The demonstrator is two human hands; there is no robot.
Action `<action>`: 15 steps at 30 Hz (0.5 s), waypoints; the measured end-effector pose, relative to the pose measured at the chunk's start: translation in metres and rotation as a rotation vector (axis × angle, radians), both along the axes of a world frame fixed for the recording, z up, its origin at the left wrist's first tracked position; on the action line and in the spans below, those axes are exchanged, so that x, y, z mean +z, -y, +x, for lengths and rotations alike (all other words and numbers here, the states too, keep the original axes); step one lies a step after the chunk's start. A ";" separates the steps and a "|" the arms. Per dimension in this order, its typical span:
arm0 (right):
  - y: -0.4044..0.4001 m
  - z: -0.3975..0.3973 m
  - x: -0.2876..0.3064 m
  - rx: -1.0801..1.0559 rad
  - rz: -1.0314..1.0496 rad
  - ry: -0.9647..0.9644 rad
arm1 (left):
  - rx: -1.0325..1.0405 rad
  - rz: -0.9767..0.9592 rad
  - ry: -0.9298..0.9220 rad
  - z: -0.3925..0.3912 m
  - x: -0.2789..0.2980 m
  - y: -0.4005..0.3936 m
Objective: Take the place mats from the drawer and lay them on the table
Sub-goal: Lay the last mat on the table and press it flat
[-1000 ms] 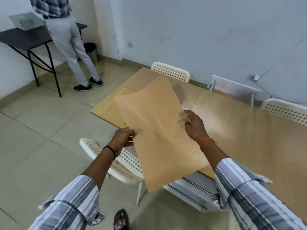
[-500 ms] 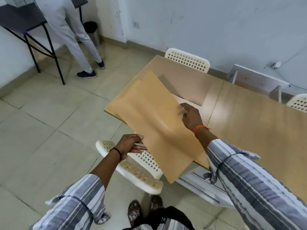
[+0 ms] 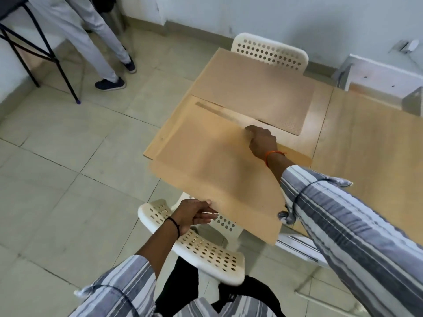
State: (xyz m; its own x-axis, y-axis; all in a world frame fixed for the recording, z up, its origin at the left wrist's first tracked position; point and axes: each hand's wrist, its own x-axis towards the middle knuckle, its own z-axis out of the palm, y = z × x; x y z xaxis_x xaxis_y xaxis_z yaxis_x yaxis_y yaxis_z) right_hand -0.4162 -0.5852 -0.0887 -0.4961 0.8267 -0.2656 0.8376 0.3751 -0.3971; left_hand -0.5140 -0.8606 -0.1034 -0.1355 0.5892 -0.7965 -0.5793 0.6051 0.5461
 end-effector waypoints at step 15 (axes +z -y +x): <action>0.131 -0.012 -0.011 0.064 0.004 -0.085 | 0.126 -0.041 0.254 -0.037 -0.021 -0.026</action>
